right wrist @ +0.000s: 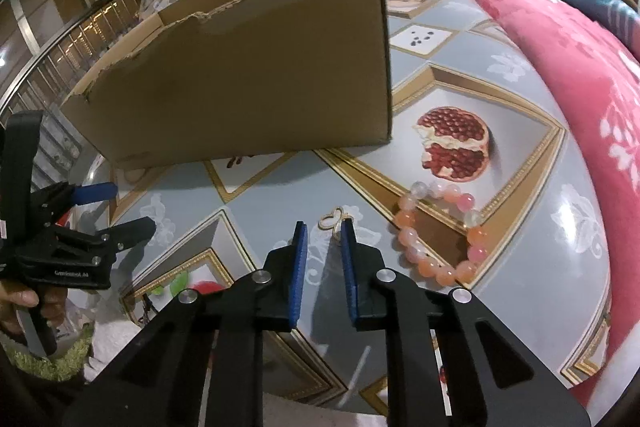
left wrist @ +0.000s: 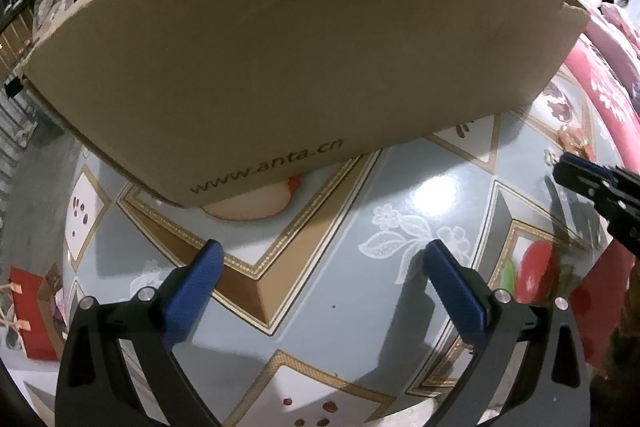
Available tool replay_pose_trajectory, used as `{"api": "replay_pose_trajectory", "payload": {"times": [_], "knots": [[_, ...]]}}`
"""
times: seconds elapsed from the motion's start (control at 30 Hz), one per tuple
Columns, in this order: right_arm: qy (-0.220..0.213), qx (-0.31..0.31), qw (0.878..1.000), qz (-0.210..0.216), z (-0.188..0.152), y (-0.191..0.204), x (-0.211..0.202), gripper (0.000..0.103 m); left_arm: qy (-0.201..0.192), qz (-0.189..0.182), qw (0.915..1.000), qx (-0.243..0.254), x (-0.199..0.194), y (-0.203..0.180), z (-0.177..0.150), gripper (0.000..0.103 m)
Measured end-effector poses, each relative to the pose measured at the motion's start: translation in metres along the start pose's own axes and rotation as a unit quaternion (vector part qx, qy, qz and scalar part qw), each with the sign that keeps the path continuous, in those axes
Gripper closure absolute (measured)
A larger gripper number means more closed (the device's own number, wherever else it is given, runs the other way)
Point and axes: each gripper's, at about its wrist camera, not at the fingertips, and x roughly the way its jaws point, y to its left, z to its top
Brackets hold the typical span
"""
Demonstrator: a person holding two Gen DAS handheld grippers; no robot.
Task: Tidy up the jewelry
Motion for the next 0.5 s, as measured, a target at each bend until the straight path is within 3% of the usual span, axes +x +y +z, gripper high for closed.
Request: {"api": "replay_pose_trajectory", "payload": {"times": [0.27,0.5], "knots": [[-0.002,0.006,1.0,-0.02,0.006,-0.004,0.002,0.087,-0.034,-0.014,0.9992,0.016,-0.014,0.003,-0.013,0.008],[0.007,-0.009,1.0,0.017,0.009,0.01,0.011,0.092,-0.075,-0.044,0.9959,0.026,-0.04,0.008,-0.033,0.024]]}}
